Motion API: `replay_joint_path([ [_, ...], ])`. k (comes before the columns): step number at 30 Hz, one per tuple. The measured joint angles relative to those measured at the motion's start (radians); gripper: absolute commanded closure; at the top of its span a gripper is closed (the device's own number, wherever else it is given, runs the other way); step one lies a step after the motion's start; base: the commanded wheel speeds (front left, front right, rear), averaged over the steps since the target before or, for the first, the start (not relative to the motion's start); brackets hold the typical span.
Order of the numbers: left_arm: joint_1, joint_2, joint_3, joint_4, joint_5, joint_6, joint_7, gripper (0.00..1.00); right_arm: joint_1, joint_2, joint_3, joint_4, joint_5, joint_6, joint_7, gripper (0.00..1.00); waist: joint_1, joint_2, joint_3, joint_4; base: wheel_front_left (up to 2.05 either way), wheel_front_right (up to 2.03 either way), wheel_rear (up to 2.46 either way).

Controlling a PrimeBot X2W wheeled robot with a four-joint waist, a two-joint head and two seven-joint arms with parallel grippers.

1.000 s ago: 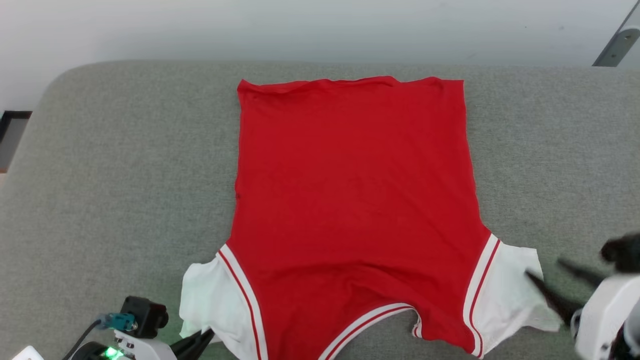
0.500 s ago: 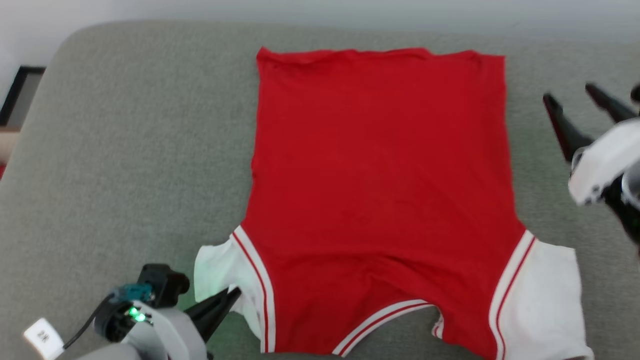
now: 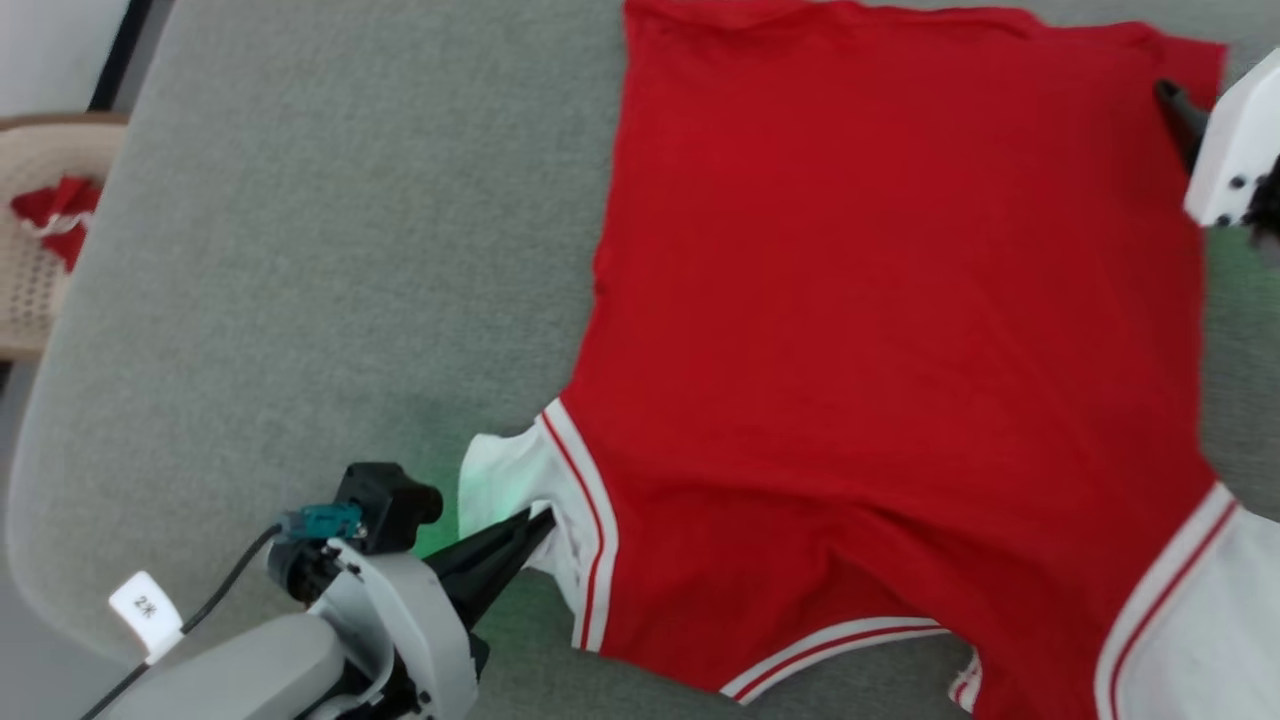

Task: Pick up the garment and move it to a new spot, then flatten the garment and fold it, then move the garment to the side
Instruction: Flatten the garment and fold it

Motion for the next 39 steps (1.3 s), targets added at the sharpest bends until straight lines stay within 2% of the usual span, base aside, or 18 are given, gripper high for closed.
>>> replay_joint_path([
  [6,-0.027,-0.05,0.001,0.045,0.004,-0.044,-0.014,1.0,-0.117,-0.021,-0.074,0.179,-0.096,0.0,0.072,0.0,0.0,0.0,0.043,0.059,0.0,0.0,0.0],
  [12,-0.045,-0.093,-0.002,0.089,0.01,-0.079,-0.032,1.0,-0.218,-0.03,-0.16,0.292,-0.163,0.0,0.158,0.0,0.0,0.0,0.077,0.104,0.0,0.0,0.0],
  [13,-0.047,-0.098,-0.002,0.095,0.01,-0.085,-0.033,1.0,-0.228,-0.03,-0.164,0.301,-0.176,-0.001,0.182,0.55,0.0,0.0,0.08,0.109,0.0,0.0,0.0],
  [14,-0.048,-0.103,-0.002,0.1,0.009,-0.088,-0.036,1.0,-0.237,-0.031,-0.166,0.303,-0.192,-0.001,0.206,0.55,0.0,0.0,0.083,0.114,0.0,0.0,0.0],
  [15,-0.049,-0.106,-0.002,0.106,0.007,-0.093,-0.038,1.0,-0.243,-0.031,-0.166,0.306,-0.208,-0.001,0.216,1.0,0.0,0.0,0.087,0.117,0.0,0.0,0.0],
  [22,-0.049,-0.112,-0.002,0.142,-0.003,-0.108,-0.049,1.0,-0.249,-0.007,-0.208,0.321,-0.277,0.0,0.209,1.0,0.0,0.0,0.079,0.107,0.0,0.0,0.0],
  [28,-0.03,-0.091,0.006,0.154,-0.013,-0.109,-0.058,1.0,-0.233,0.026,-0.17,0.318,-0.294,0.0,0.195,1.0,0.0,0.0,0.052,0.073,0.0,0.0,0.0],
  [34,0.003,-0.045,0.014,0.141,-0.031,-0.084,-0.062,1.0,-0.147,0.063,-0.061,0.247,-0.197,0.0,0.157,1.0,0.0,0.0,0.014,0.021,0.0,0.0,0.0],
  [39,0.033,-0.002,0.018,0.116,-0.048,-0.049,-0.056,1.0,0.001,0.047,0.047,0.074,-0.037,0.0,0.169,1.0,0.0,0.0,-0.024,-0.029,0.0,0.0,0.0],
])
